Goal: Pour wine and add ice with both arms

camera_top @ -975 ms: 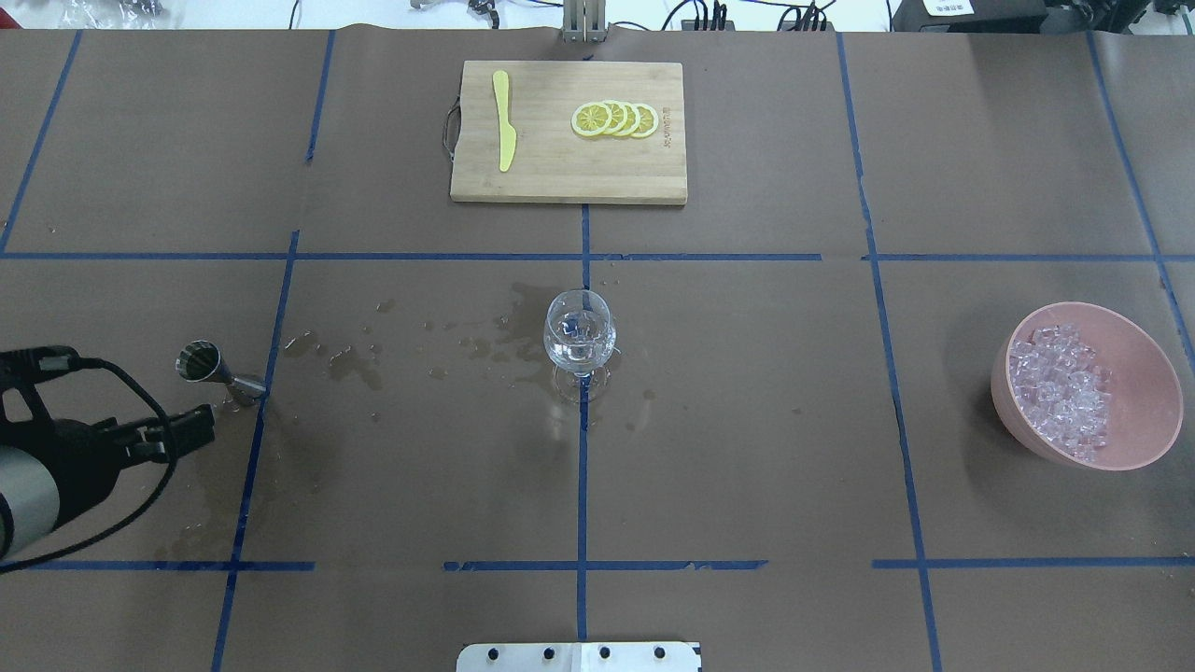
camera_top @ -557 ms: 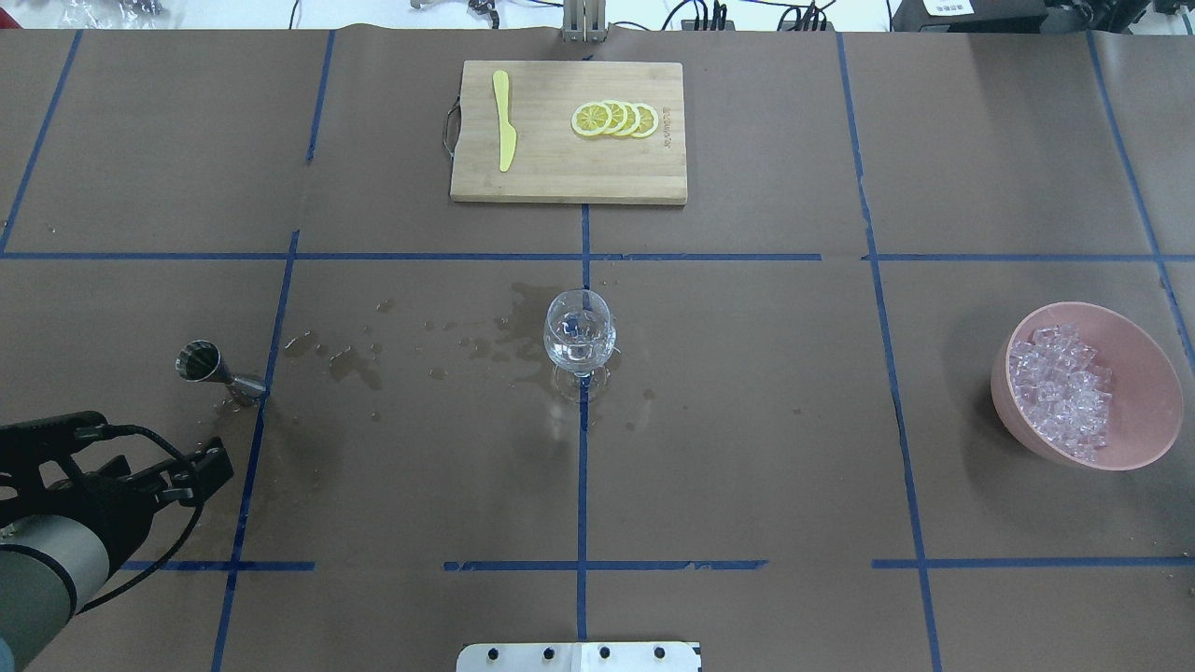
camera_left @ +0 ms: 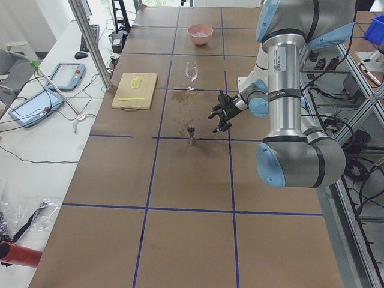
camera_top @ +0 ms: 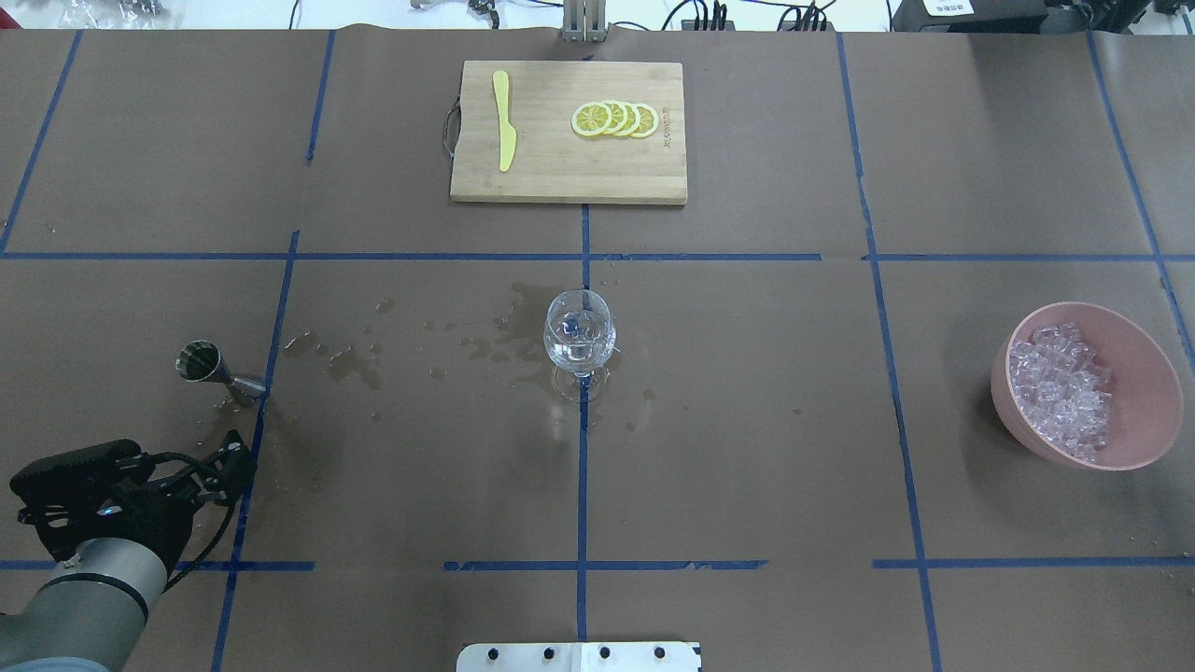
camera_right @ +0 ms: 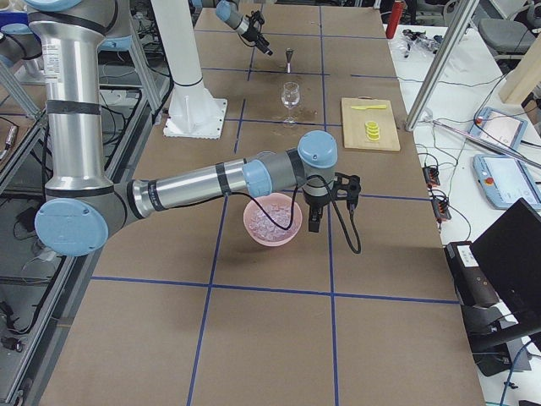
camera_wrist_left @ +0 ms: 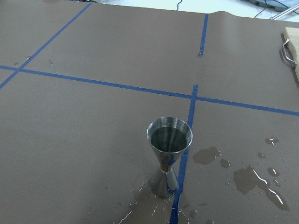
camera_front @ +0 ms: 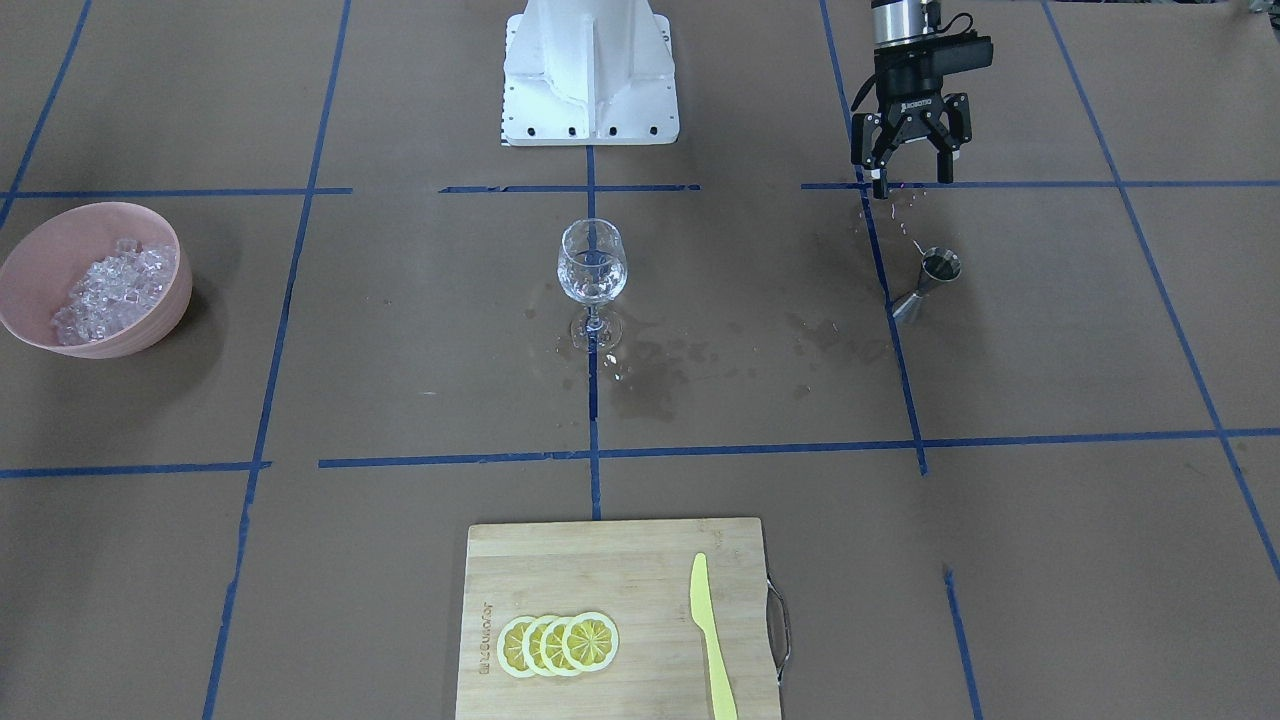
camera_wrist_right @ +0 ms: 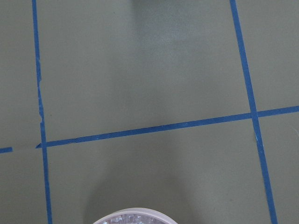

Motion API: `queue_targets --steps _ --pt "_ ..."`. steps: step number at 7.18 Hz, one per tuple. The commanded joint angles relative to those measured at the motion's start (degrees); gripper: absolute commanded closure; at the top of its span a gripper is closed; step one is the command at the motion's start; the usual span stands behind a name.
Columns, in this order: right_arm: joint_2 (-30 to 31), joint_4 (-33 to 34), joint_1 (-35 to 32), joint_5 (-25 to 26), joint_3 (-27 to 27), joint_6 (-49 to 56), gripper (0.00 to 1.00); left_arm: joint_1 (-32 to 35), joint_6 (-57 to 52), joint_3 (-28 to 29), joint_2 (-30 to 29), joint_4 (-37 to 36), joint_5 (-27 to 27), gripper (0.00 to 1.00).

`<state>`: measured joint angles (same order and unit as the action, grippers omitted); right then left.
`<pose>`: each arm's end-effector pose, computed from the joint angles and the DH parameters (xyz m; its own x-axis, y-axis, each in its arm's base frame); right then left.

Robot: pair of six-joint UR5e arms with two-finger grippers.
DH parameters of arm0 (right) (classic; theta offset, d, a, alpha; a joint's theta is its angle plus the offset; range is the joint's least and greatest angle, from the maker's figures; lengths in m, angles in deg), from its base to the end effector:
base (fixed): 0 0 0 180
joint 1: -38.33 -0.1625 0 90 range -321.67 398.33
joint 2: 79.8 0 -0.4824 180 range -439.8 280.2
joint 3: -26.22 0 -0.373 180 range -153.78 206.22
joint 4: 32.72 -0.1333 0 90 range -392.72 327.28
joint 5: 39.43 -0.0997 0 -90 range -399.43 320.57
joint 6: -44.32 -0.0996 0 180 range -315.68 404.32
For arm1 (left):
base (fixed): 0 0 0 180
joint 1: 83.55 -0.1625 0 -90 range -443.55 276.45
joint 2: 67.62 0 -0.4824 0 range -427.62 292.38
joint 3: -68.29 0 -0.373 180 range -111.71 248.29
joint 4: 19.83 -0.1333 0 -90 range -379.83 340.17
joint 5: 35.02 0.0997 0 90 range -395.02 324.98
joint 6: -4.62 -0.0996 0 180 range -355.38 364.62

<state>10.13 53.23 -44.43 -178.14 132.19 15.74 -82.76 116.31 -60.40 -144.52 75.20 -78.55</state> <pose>-0.0019 -0.4789 0.5693 0.6029 0.1478 0.7840 -0.1937 0.9804 -0.0359 0.3449 -0.2103 0.4795 0.6596 -0.2637 -0.7039 0.6699 0.6308 0.3915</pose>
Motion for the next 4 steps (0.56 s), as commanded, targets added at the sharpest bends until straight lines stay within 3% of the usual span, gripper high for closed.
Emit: queue_targets --steps 1,4 --pt "1.8 0.0 2.1 0.1 3.3 -2.3 0.00 -0.2 3.4 6.9 -3.7 -0.4 6.8 0.00" --pt "3.3 0.2 6.4 1.0 8.2 -10.7 0.00 0.0 3.4 12.6 -5.4 -1.1 12.9 0.00"
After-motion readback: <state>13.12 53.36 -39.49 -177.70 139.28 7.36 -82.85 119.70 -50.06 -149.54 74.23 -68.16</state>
